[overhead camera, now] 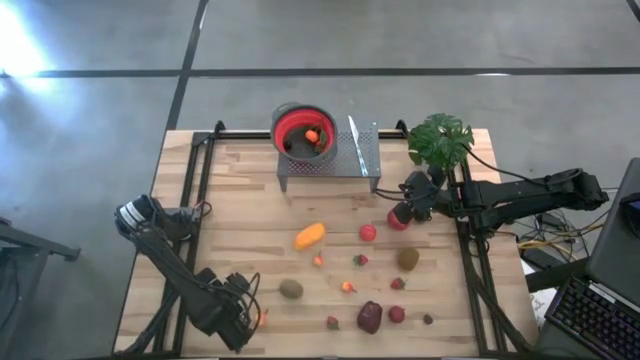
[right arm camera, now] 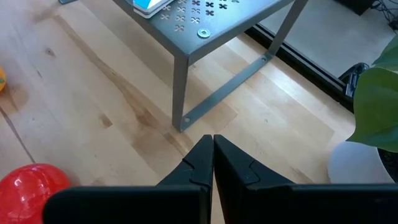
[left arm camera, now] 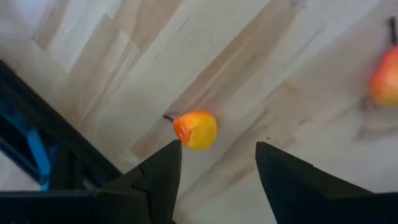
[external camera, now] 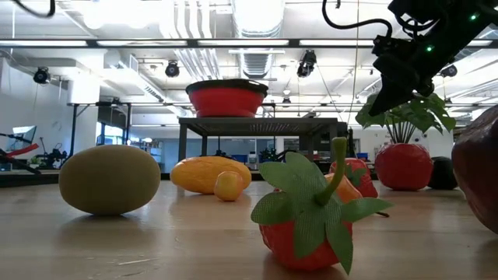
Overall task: Pick & Place Fruit
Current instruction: Put the middle left yellow pear into the red strainer bowl on the shelf
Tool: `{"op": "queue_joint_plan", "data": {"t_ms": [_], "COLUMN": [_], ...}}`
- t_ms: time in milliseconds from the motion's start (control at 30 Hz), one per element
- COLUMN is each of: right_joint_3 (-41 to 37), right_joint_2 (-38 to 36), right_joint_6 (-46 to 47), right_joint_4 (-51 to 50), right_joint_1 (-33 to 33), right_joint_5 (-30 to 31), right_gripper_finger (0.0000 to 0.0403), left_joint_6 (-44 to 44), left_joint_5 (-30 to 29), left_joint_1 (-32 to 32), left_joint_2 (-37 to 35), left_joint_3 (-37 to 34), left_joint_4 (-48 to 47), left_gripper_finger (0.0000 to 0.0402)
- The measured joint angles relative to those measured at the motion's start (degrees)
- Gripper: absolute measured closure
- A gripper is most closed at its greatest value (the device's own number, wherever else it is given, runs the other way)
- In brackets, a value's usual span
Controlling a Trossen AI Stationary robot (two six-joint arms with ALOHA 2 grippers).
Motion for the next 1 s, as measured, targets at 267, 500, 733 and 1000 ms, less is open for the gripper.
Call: {"op": "queue_joint_plan", "data": {"t_ms": [267,500,733,1000], "right_joint_3": [-0.1,-0.1,-0.1,-0.1], "right_joint_2": [0.0,0.0,0.0,0.0], "right_joint_6": [0.0,0.0,0.0,0.0], "right_joint_4": [0.0,0.0,0.0,0.0], "right_joint_1": [0.0,0.0,0.0,0.0], "right_joint_5": [0.0,0.0,0.0,0.0], "right_gripper_finger": [0.0394,0.0394,0.0394,0.0394], "left_joint_6": [-1.0,-0.9,-0.8,-0.6], "left_joint_5": [2.2,3.4,3.6,4.6], "left_joint_1": [0.1,0.1,0.1,0.1], "left_joint_2": [-0.1,-0.1,-0.1,-1.0], "left_joint_3": [-4.7,-7.7,-12.9,-14.8], "left_joint_4": [2.8,7.2,12.1,14.2], "left_gripper_finger": [0.0191,0.0191,0.0191,0.0202]}}
